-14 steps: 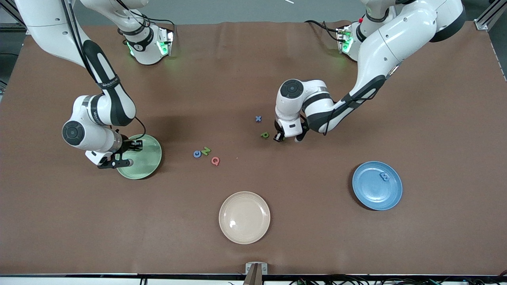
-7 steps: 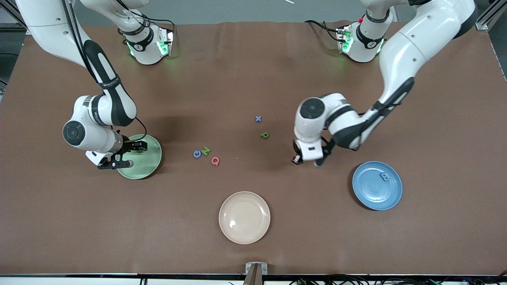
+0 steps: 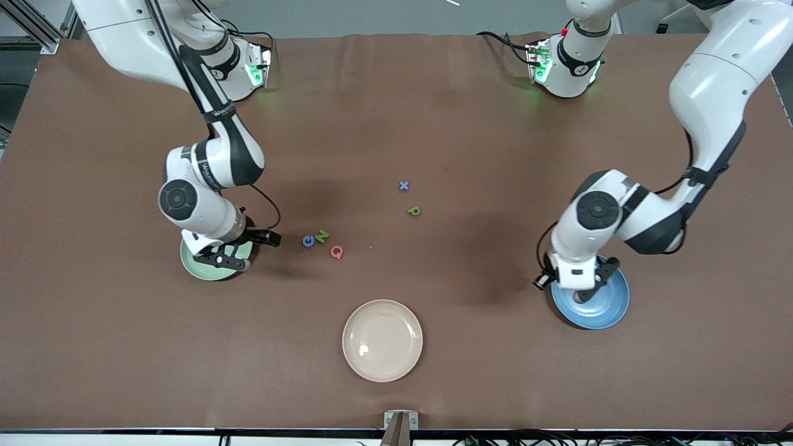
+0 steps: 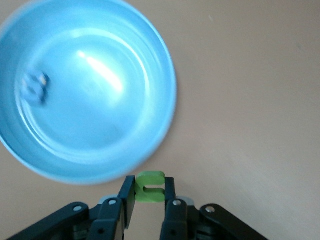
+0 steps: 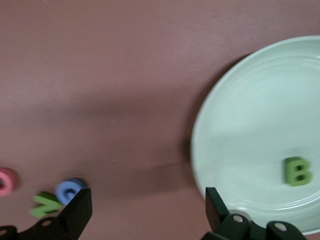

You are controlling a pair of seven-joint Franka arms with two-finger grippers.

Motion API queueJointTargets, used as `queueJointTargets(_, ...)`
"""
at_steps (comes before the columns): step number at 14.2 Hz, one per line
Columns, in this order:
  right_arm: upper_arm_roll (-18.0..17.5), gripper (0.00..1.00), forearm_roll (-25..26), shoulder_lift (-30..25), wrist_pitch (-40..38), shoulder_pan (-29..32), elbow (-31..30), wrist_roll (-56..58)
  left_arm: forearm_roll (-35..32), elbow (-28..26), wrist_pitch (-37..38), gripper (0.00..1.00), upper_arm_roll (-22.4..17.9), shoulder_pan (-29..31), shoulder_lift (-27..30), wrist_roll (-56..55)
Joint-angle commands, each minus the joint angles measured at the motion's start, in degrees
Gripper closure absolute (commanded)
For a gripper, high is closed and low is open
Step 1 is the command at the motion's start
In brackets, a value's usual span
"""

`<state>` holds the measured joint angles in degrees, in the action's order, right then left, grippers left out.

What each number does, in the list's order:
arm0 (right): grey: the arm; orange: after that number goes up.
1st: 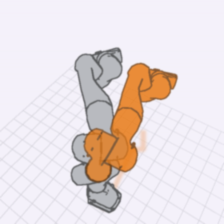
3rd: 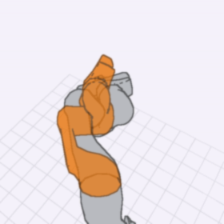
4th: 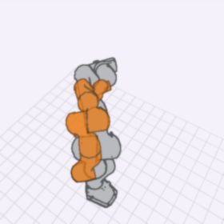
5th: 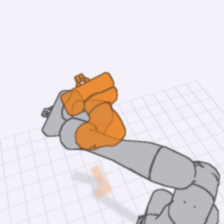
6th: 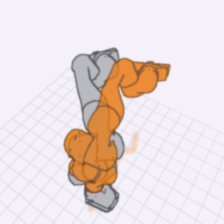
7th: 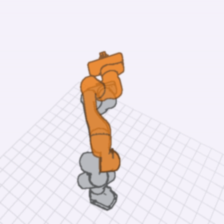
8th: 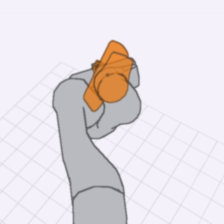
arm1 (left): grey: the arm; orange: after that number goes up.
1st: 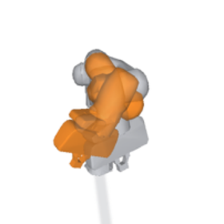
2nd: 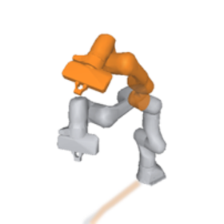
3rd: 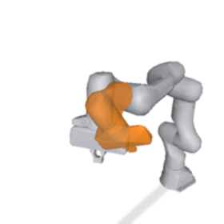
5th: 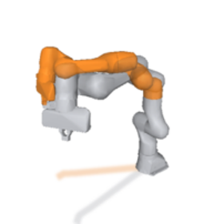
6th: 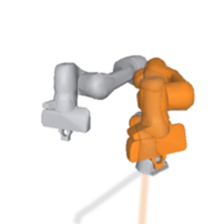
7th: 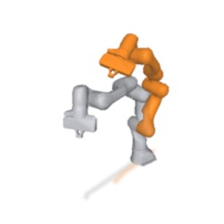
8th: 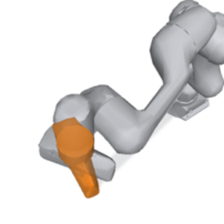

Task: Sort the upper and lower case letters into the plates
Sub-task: 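Release the B on the green plate while the left gripper drops its letter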

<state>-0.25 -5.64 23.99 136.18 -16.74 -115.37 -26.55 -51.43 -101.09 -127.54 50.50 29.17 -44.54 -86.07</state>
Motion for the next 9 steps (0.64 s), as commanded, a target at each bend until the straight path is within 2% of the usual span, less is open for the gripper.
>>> queueJointTargets(1, 0.34, 0.03, -0.86, 5.09, 3.82, -2.94, 3.22, -6.04, 0.98, 0.02, 3.08, 0.99, 0.74, 2.98, 0.51, 8.78)
queueJointTargets(2, 0.34, 0.05, -0.86, 6.23, 4.96, -3.73, 3.83, -7.80, 0.98, -0.94, 3.17, 0.99, 0.74, 3.86, 0.42, 10.73)
queueJointTargets(4, 0.43, 0.15, -0.86, 7.56, 5.33, -5.05, 4.80, -10.53, 1.06, -1.30, 3.87, 0.97, 0.74, 5.53, 0.42, 12.85)
queueJointTargets(5, 0.43, 0.22, -0.77, 7.65, 5.41, -5.40, 4.89, -11.58, 1.07, -1.39, 5.96, 0.90, 0.74, 5.72, 0.33, 13.47)
queueJointTargets(6, 0.43, 0.26, -0.77, 7.74, 5.68, -6.02, 4.81, -12.03, 1.07, -1.39, 8.16, 0.73, 0.74, 5.72, 0.16, 13.56)
queueJointTargets(8, 0.43, 0.27, -0.77, 7.74, 6.46, -6.90, 4.46, -13.52, 1.24, -1.39, 10.63, 0.13, 0.82, 5.80, 0.51, 13.30)
queueJointTargets(9, 0.43, 0.27, -0.69, 8.00, 7.08, -7.42, 4.28, -14.14, 1.24, -1.39, 12.38, 0.00, 0.83, 5.81, 0.60, 13.56)
